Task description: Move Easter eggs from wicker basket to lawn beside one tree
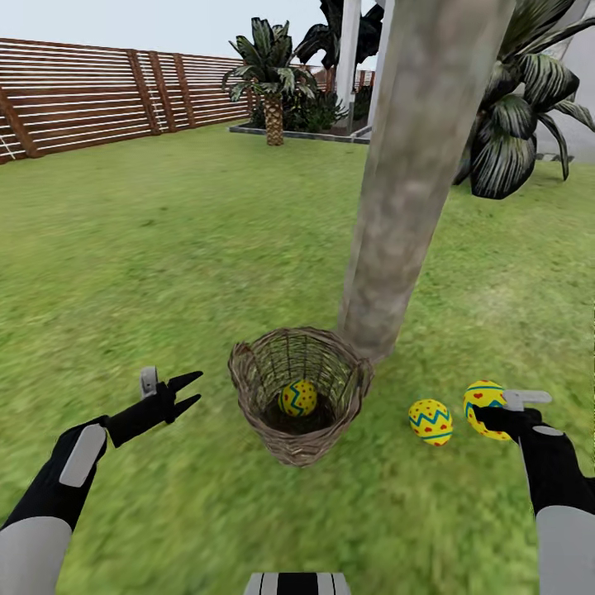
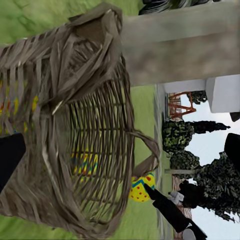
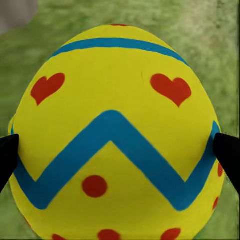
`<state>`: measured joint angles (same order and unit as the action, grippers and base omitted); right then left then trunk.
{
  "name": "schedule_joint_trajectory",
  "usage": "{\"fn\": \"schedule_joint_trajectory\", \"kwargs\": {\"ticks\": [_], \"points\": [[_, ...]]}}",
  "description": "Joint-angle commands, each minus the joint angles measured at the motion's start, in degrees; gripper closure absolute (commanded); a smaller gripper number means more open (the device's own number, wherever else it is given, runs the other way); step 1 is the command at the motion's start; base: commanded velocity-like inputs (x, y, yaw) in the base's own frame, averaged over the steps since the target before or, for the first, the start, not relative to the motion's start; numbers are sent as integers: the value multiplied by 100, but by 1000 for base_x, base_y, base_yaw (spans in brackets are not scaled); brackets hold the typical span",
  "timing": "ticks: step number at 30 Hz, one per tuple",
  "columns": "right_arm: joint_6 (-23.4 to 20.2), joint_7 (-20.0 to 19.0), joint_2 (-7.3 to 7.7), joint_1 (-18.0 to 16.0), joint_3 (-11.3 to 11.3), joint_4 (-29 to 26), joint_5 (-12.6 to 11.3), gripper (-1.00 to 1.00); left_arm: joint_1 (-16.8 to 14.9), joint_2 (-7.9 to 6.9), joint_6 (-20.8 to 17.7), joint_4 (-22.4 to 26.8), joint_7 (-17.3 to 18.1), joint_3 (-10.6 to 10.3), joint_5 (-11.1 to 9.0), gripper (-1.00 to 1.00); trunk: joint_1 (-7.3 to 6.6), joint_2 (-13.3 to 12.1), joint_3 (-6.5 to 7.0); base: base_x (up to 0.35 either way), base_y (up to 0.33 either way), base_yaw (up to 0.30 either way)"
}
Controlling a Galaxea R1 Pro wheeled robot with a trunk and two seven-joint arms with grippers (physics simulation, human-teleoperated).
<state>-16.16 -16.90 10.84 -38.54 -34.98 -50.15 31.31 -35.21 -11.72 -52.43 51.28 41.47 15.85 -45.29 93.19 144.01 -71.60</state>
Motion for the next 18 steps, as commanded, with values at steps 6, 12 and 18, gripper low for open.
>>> {"fn": "schedule_joint_trajectory", "kwargs": {"ticks": [6, 12, 18], "points": [[-10, -16, -12, -3, 7, 5, 61, 100, -3, 3, -21, 4, 19, 6, 11, -100, 1, 2, -5, 186, -288, 0], [-10, 92, -12, -4, 8, 5, 78, 100, -3, 3, -23, 6, 105, 10, -5, -100, 1, 2, -2, 27, -141, 136], [-10, 221, -12, -4, 15, 5, 70, 100, -1, 3, -16, -15, 408, 10, 11, -100, 1, 2, -2, -66, -307, 289]]}}
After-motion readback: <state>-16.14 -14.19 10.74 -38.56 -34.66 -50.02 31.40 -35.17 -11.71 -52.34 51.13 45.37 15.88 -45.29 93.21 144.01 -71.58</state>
